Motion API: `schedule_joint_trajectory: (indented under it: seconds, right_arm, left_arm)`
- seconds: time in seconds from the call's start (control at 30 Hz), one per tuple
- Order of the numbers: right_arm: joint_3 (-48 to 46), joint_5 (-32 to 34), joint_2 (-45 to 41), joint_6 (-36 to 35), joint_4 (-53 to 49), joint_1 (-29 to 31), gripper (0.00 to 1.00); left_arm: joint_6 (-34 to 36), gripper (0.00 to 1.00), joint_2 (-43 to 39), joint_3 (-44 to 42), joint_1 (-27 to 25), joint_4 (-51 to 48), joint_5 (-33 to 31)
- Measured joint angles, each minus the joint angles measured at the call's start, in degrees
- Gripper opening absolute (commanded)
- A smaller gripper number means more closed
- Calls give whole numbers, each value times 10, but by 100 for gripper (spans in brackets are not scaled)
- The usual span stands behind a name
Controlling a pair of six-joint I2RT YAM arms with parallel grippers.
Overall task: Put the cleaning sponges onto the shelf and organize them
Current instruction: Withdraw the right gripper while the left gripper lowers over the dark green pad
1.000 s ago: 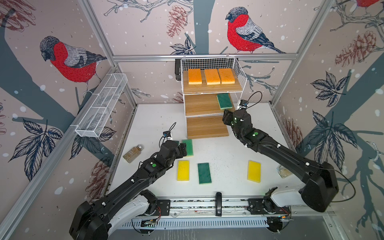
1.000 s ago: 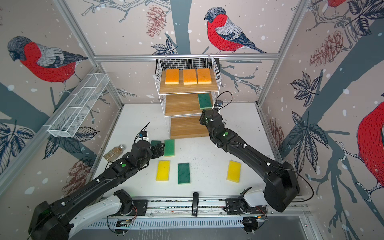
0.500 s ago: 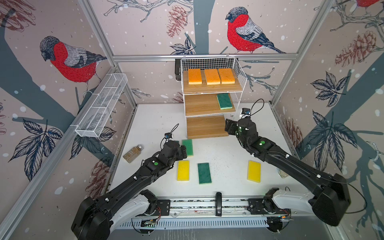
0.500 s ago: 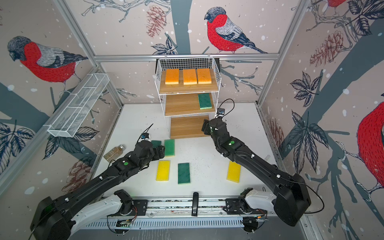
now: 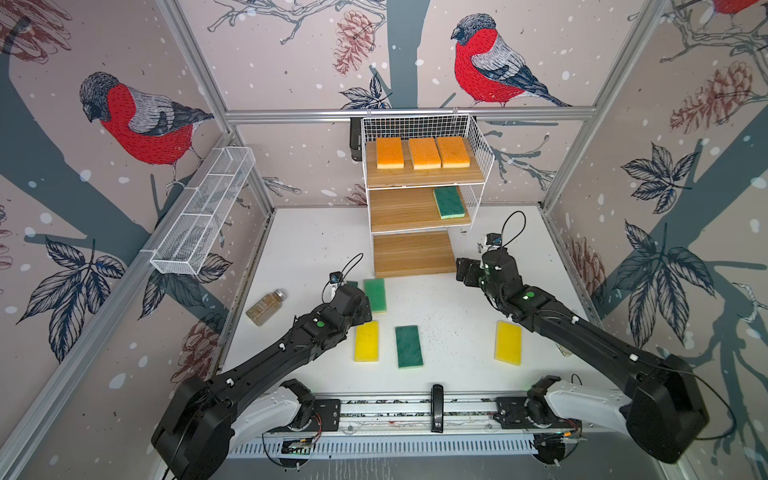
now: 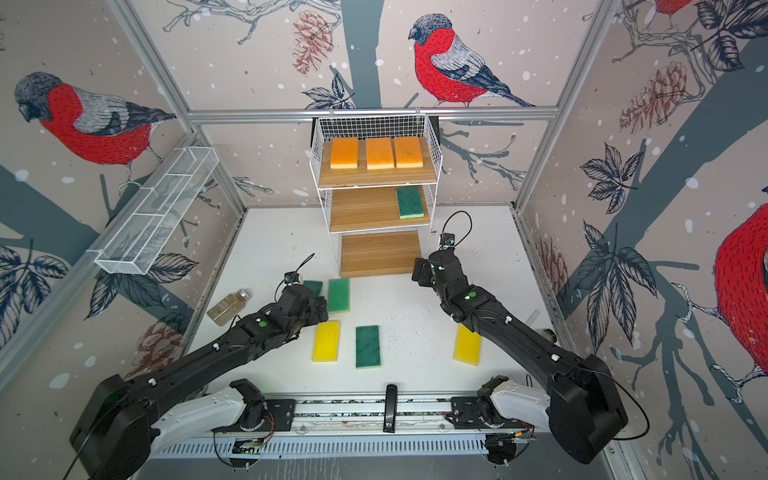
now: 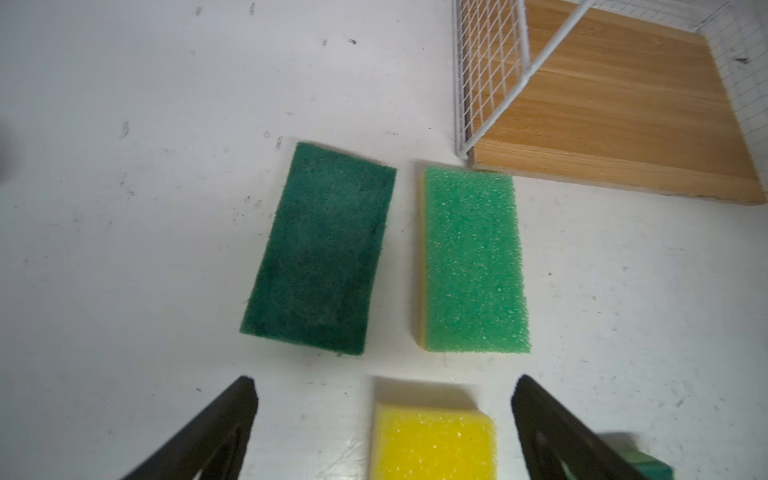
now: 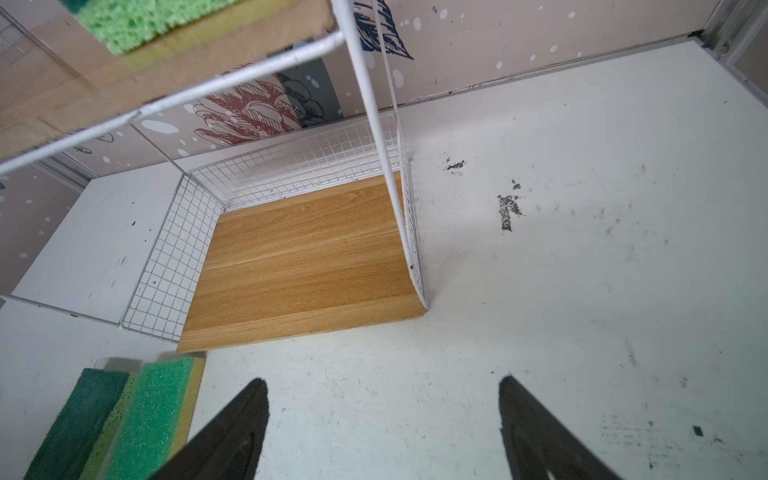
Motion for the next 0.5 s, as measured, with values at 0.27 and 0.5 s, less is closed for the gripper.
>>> schedule_joint_trajectory:
  seconds: [0.27, 0.5]
  right_arm:
    - [-4, -52, 29, 0, 11, -23, 87]
    - [-10, -76, 30, 0, 29, -40, 87]
  left_arm:
    - [-7, 97, 53, 3, 24, -8, -25]
    - [8, 97, 102, 9, 45, -4, -21]
